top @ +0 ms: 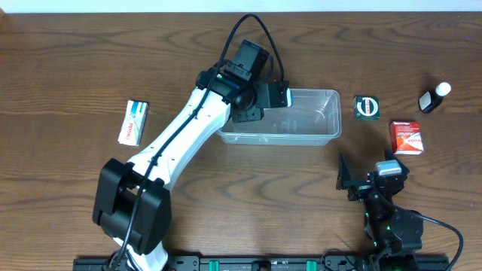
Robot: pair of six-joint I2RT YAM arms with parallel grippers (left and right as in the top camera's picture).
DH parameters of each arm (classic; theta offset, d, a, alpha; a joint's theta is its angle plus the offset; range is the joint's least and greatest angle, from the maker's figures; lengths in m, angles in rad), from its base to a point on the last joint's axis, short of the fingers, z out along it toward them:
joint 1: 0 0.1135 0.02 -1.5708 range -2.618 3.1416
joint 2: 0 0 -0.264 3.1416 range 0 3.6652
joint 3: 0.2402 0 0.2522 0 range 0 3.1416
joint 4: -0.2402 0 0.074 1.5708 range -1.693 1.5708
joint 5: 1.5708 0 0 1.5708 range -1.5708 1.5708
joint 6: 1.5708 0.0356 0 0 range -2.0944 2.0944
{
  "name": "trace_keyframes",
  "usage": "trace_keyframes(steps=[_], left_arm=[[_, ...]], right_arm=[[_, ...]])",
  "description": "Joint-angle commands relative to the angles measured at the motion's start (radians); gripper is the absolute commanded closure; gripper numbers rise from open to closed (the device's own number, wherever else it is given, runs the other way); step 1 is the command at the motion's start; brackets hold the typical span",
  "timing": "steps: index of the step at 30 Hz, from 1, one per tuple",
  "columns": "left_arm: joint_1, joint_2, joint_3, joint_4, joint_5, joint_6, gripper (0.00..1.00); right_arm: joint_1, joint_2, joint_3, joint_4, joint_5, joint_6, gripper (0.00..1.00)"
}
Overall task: Pack container
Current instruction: 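Lift the blue box and carry it over the clear container, then lower the blue box into the container and release it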
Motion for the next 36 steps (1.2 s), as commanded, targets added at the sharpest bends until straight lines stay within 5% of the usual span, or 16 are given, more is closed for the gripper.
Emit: trace_keyframes(steps=[1,21,25,26,27,28,36], left_arm=[[0.003,0.035,-0.004,0.009,-0.029,0.003,0.94],[0.01,0.097,-0.004,0.042,-0.138,0.056,0.93],[0.01,0.097,-0.004,0.042,-0.137,0.055,0.78],[0.01,0.097,-0.004,0.042,-0.137,0.055,0.7],[0.01,0.097,-0.004,0.042,-0.137,0.055,0.48],[0.01,0.097,-0.004,0.042,-0.138,0.055,0.44],[0.009,0.086,-0.004,0.042,-0.137,0.031,0.4]], right_arm=[[-0.002,-0.004,-0.002,-0.003,-0.003,-0.005,0.01],[-0.002,-0.004,-0.002,-0.003,-0.003,-0.005,0.01],[-0.002,-0.004,-0.002,-0.004,-0.003,-0.005,0.01],[-0.002,-0.004,-0.002,-0.003,-0.003,-0.005,0.01],[-0.002,-0.004,-0.002,-0.003,-0.003,-0.005,0.01],[-0.002,-0.004,-0.002,-0.003,-0.003,-0.005,0.01],[-0.002,-0.004,-0.002,-0.003,-0.003,-0.005,0.01]])
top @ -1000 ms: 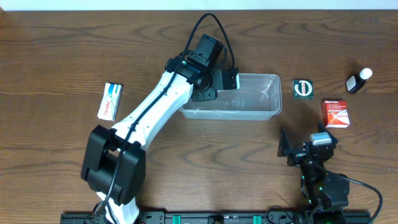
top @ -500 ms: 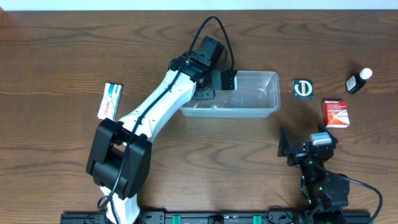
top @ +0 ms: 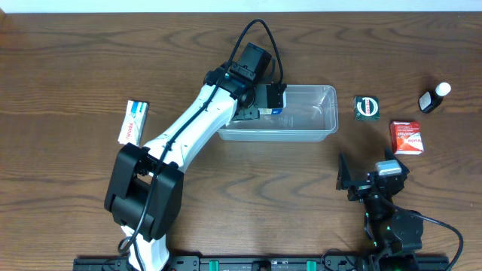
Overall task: Pack container
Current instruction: 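Lower the blue box into the container and release it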
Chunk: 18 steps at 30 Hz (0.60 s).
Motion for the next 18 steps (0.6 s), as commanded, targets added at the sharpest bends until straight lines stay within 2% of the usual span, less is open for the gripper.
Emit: trace_keyframes(steps=[1,6,9,14,17,18], left_arm=[[0.004,-0.008,-0.004,0.0,-0.012,-0.031,0.4],[0.004,-0.049,-0.004,-0.004,-0.011,-0.055,0.4],[0.003,-0.069,-0.004,-0.021,-0.011,-0.056,0.52],[-0.003,-0.09,-0.004,-0.074,0.016,-0.059,0.59],[-0.005,-0.091,-0.004,-0.1,0.023,-0.068,0.9],[-0.005,-0.091,-0.004,-0.103,0.024,-0.086,0.94]], right_arm=[[-0.002,-0.004,-0.002,-0.003,-0.003,-0.005,0.01],[-0.002,-0.004,-0.002,-0.003,-0.003,-0.005,0.01],[-0.002,-0.004,-0.002,-0.003,-0.003,-0.005,0.01],[-0.002,-0.004,-0.002,-0.003,-0.003,-0.005,0.01],[-0.002,-0.004,-0.002,-0.003,-0.003,-0.005,0.01],[-0.002,-0.004,-0.002,-0.003,-0.003,-0.005,0.01]])
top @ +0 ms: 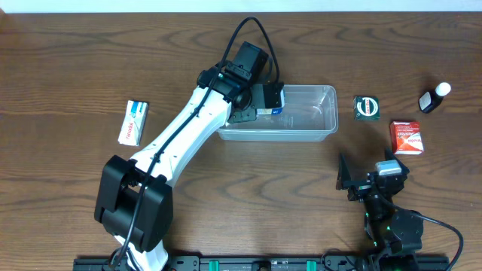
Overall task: Pack container
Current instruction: 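Lower the blue box into the container and release it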
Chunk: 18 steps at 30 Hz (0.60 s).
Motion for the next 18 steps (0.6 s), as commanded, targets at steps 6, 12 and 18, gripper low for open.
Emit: trace_keyframes(steps=[6,12,18], left_arm=[[-0.003,-0.016,-0.004,0.043,0.044,-0.283,0.94],[0.001,-0.011,-0.004,0.221,0.059,-0.829,0.94],[0.002,0.012,-0.004,0.296,0.043,-1.08,0.94]], right_arm=[[-0.002,-0.004,-0.002,-0.003,-0.003,-0.005,0.01],[-0.002,-0.004,-0.002,-0.003,-0.003,-0.005,0.01],[-0.002,-0.004,-0.002,-0.003,-0.003,-0.005,0.01]])
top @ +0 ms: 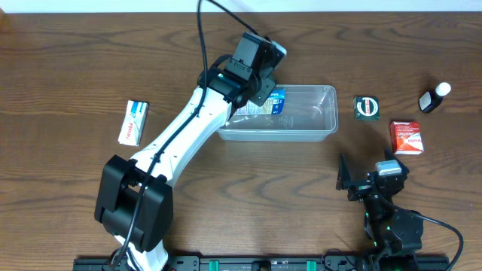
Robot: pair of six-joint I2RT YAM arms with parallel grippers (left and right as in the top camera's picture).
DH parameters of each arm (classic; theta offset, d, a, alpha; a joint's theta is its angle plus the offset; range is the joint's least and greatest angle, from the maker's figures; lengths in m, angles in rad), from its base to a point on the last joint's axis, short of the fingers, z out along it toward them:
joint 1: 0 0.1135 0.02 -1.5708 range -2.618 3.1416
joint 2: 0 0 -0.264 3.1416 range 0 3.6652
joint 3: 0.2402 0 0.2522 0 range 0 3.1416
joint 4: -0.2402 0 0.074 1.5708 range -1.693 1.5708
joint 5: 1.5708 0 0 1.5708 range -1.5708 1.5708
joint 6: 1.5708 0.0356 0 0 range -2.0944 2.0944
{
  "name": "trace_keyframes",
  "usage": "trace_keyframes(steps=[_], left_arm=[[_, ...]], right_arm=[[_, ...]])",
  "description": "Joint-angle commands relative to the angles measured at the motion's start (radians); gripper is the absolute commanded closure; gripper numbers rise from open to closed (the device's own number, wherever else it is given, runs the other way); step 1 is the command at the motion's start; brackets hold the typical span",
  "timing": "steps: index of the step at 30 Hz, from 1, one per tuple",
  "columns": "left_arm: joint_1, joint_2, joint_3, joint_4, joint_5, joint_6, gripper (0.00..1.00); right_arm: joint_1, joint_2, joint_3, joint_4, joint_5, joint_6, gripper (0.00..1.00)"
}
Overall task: Pack container
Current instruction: 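Lower the blue box into the container and release it, then move the left gripper to the white Panadol box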
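A clear plastic container (325, 113) lies at the middle of the table. A small blue and white packet (274, 102) rests inside its left half. My left gripper (265, 75) is raised above the container's left end, apart from the packet, and looks open with nothing held. My right gripper (348, 179) is parked open near the front edge at the right, with nothing in it.
A white and red box (134, 122) lies at the left. To the right of the container are a round green tin (367, 107), a red box (407, 137) and a small dark bottle with a white cap (434, 96).
My left gripper was low in the container with the blue and white packet at its fingers. Now it stands higher and farther back, and the packet lies loose in the container.
My left gripper was first down in the container's left half. At the following two moments a blue and white packet showed at its fingertips inside the container. Now the packet lies there alone and the gripper is raised. The right arm has stayed parked.
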Motion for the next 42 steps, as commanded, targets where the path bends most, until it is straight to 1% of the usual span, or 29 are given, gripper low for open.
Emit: trace_keyframes(steps=[1,4,9,18,26,29,31,37,42], left_arm=[[0.003,0.016,-0.004,0.005,-0.027,-0.243,0.94],[0.002,0.027,-0.004,-0.002,-0.055,-0.285,0.94],[0.002,0.058,-0.004,-0.045,-0.055,-0.318,0.94],[0.002,0.088,-0.004,-0.065,-0.054,-0.318,0.94],[-0.005,0.074,-0.004,-0.238,-0.054,-0.318,0.94],[-0.005,0.07,-0.004,-0.27,-0.054,-0.318,0.94],[-0.005,0.054,-0.002,-0.267,-0.054,-0.32,0.94],[-0.005,-0.049,0.047,-0.257,-0.054,-0.391,0.94],[-0.004,-0.151,0.047,-0.262,-0.066,-0.396,0.94]], right_arm=[[-0.002,-0.004,-0.002,-0.003,-0.003,-0.005,0.01],[-0.002,-0.004,-0.002,-0.003,-0.003,-0.005,0.01],[-0.002,-0.004,-0.002,-0.004,-0.003,-0.005,0.01],[-0.002,-0.004,-0.002,-0.003,-0.003,-0.005,0.01],[-0.002,-0.004,-0.002,-0.003,-0.003,-0.005,0.01],[-0.002,-0.004,-0.002,-0.003,-0.003,-0.005,0.01],[-0.002,-0.004,-0.002,-0.003,-0.003,-0.005,0.01],[-0.002,-0.004,-0.002,-0.003,-0.003,-0.005,0.01],[-0.002,-0.004,-0.002,-0.003,-0.003,-0.005,0.01]])
